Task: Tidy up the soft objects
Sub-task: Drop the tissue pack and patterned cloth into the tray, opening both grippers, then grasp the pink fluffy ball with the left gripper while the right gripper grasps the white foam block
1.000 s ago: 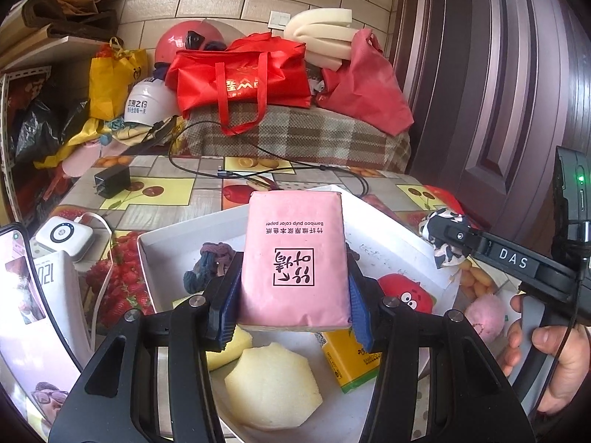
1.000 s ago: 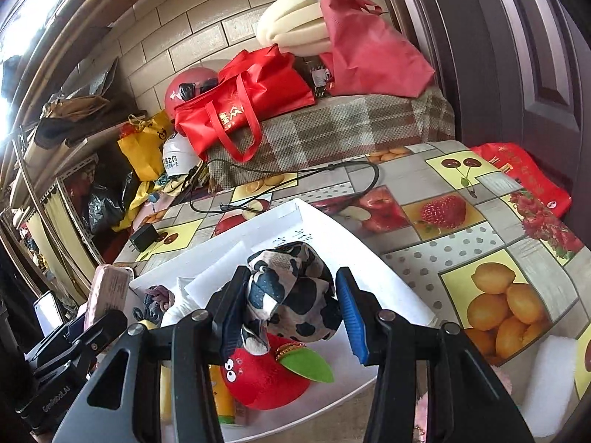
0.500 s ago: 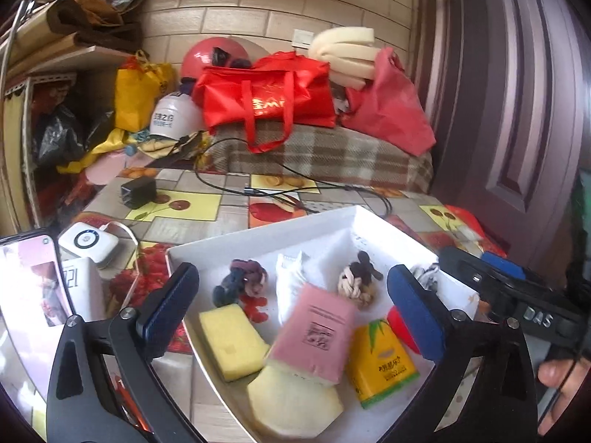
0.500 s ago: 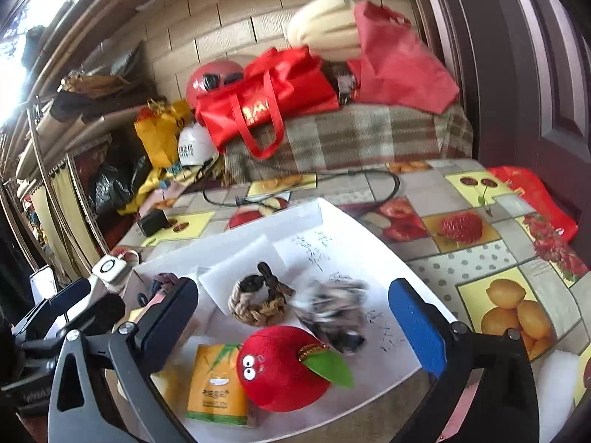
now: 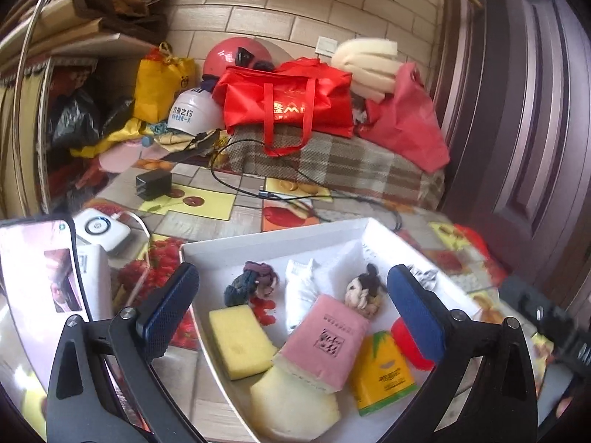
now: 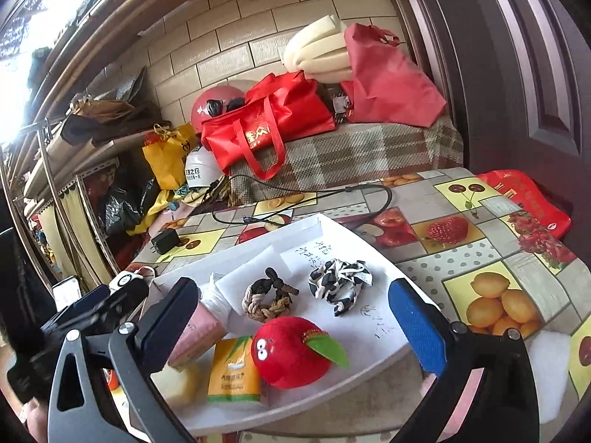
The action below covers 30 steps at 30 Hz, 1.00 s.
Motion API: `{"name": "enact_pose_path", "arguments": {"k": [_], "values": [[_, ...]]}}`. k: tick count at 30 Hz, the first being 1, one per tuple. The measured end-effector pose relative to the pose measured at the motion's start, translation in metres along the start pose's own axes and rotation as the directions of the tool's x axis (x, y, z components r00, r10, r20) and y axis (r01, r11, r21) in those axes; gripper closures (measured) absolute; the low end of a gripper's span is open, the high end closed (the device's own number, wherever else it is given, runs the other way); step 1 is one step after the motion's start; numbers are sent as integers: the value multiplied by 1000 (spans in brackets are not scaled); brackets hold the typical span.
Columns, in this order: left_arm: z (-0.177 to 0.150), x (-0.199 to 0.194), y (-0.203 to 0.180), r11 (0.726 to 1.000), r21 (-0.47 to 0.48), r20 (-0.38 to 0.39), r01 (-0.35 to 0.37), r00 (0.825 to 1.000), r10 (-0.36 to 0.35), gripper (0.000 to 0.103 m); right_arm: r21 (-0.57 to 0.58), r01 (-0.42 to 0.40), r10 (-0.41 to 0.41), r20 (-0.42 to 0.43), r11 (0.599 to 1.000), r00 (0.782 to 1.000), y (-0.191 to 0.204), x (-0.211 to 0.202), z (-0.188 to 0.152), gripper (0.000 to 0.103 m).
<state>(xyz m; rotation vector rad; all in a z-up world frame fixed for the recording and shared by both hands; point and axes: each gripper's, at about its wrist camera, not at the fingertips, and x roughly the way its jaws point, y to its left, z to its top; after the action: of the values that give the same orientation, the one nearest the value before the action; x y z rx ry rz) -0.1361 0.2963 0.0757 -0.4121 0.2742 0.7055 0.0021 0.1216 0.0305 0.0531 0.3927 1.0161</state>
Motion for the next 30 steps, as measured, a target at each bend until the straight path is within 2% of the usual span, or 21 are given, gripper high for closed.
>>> {"name": "enact_pose_path", "arguments": {"k": [2,4,6,8,10,11,13,15,17,18,20,21,25,27,28,30], "values": [[3,-2,5,994,-54,-5,93,996,-93,0,5,7,-7,6,1000,1000,-11,-11,-2,0],[7,-5,4,984,-86,2,155,988,-155,0,21,37,-38,13,999,999,-30,-26,-4,0],[9,-10,-1,979,-74,13,190,982,-189,0,51,93,-94,24,994,995,-55,-44,-6,0],[11,-15,-10,981,-37,21,190,982,-189,0,76,188,-191,37,979,981,-84,-64,-9,0],[10,-19,-21,981,5,22,194,981,-194,0,82,312,-314,6,946,950,-111,-78,-13,0],[9,-20,-26,979,16,17,203,979,-203,0,77,391,-390,-34,917,920,-128,-83,-18,0],[4,-21,-38,973,38,-9,228,974,-228,0,75,460,-454,-88,885,887,-148,-87,-26,0],[-2,-20,-49,965,62,-48,256,966,-253,0,89,472,-456,-155,877,877,-162,-84,-35,0],[-9,-18,-59,955,84,-87,284,957,-277,0,89,445,-417,-228,891,880,-166,-75,-42,0],[-12,-16,-66,948,100,-114,301,950,-290,0,64,422,-391,-272,904,879,-164,-66,-45,0],[-18,-15,-75,937,122,-146,326,940,-308,0,1,393,-373,-309,920,875,-151,-56,-51,0],[-21,-15,-82,928,139,-166,347,931,-324,0,-35,389,-380,-319,920,868,-145,-51,-53,0],[-33,-17,-105,896,193,-222,401,907,-358,0,-173,416,-450,-363,893,816,-133,-22,-60,2],[-41,-20,-117,873,228,-247,431,893,-377,0,-175,410,-446,-375,895,813,-137,-20,-61,20],[-46,-21,-125,859,253,-261,444,887,-382,0,-159,407,-437,-372,899,819,-141,-23,-60,36],[-57,-23,-141,828,307,-294,469,875,-386,0,-125,413,-429,-368,902,825,-150,-31,-60,36]]}}
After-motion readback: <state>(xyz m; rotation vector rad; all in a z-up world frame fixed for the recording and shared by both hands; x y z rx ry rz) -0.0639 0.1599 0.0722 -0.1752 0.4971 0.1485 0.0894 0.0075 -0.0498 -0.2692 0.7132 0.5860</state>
